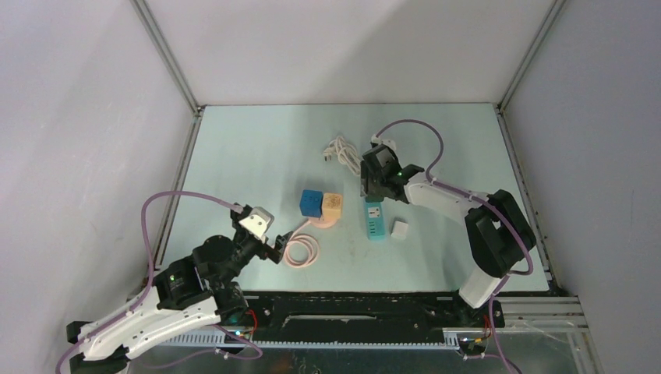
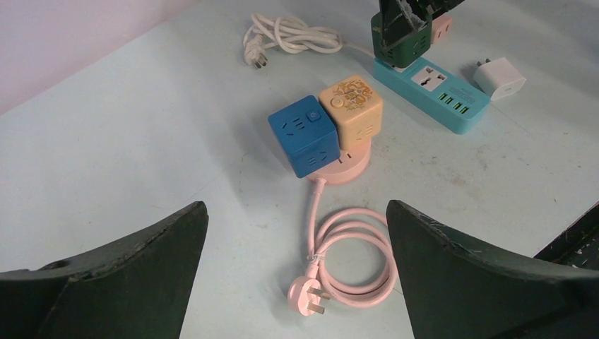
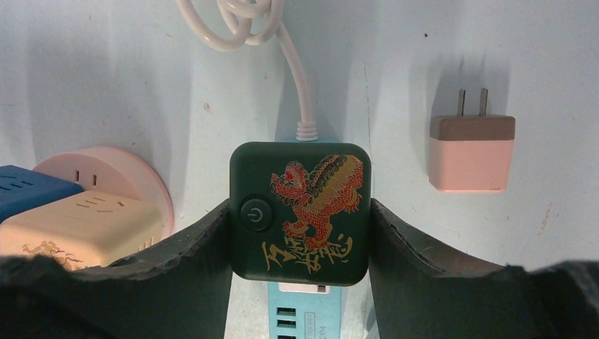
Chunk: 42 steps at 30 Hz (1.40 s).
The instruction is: Insert the plug
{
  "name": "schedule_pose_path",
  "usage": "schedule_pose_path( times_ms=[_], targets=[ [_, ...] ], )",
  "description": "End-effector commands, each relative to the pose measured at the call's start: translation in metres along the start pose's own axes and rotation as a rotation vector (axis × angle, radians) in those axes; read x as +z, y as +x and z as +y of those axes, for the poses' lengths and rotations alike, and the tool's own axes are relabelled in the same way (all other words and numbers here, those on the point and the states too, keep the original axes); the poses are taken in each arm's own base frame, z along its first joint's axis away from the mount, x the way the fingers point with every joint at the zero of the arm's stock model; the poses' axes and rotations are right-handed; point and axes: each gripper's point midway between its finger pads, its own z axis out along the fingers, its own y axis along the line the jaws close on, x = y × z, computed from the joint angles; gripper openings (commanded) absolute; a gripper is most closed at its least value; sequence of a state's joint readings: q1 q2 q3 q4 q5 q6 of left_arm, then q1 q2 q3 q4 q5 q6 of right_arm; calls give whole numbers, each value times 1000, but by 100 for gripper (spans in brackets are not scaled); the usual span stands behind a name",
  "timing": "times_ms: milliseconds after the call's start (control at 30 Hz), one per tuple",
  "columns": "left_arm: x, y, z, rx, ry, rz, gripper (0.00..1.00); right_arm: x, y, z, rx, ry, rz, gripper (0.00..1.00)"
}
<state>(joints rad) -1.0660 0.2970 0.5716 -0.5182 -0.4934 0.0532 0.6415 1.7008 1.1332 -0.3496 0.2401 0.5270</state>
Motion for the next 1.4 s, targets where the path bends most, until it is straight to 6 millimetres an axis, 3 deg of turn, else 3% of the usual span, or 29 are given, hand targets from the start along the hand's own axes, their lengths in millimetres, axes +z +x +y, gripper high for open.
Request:
schedule_pose_path(
  times_ms=[0, 600, 1133, 1367],
  targets=[
    [4, 0, -1, 11, 1, -7, 100, 16, 40, -17, -12, 106, 93, 0],
    [3, -1, 0, 8, -1, -12, 100, 32, 104, -30, 91, 135, 232, 0],
    [3, 0, -1, 8, 1, -10, 100, 30, 136, -51, 25, 258, 303, 0],
    [4, 0, -1, 10, 2, -8, 100, 26, 139, -55, -10, 302, 309, 0]
  ],
)
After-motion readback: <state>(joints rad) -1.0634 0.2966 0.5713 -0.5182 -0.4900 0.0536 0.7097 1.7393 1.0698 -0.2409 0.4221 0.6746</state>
